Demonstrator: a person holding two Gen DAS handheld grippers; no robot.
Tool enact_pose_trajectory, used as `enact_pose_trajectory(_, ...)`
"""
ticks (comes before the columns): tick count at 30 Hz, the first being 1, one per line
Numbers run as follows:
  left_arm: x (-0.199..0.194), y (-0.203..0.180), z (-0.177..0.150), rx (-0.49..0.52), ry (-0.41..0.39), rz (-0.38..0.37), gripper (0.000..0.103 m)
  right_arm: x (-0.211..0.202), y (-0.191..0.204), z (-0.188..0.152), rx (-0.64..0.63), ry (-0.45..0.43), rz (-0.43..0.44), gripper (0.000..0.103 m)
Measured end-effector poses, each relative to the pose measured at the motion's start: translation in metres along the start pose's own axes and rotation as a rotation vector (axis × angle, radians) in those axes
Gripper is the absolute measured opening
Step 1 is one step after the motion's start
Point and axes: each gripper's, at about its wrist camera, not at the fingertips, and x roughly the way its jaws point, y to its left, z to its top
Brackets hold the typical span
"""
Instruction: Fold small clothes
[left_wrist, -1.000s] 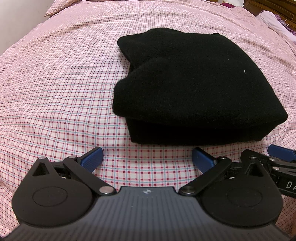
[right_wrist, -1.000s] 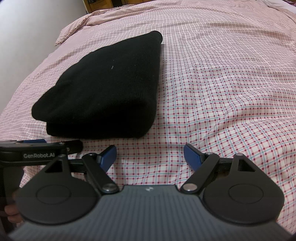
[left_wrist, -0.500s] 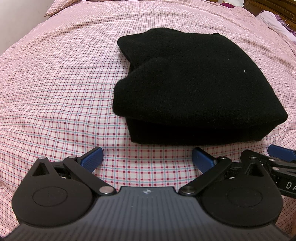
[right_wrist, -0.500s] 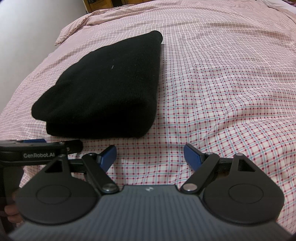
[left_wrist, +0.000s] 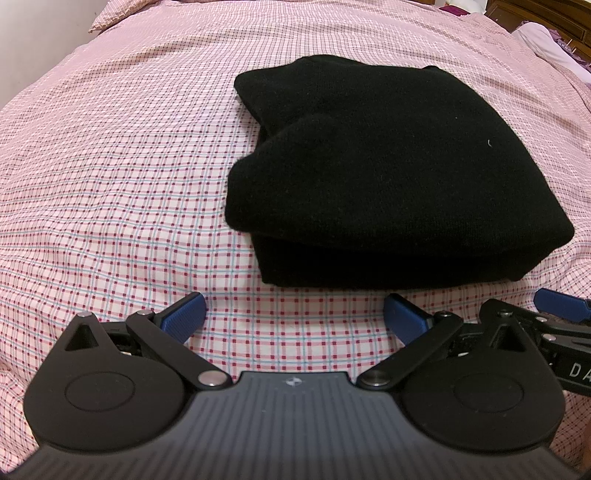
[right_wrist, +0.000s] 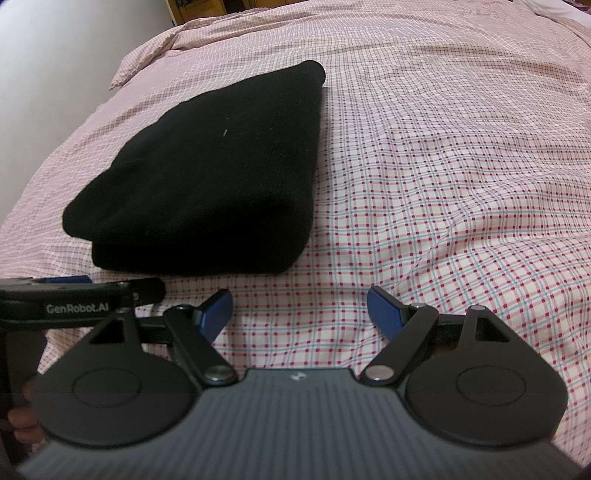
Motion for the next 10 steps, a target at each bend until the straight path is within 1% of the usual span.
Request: enact_pose_trajectory(10,-0.0002,0.0002,0.0,0.0,0.0,0.0,0.103,0.0008,0.0004,0.0001,-0.001,0.002,-0.001,0.082)
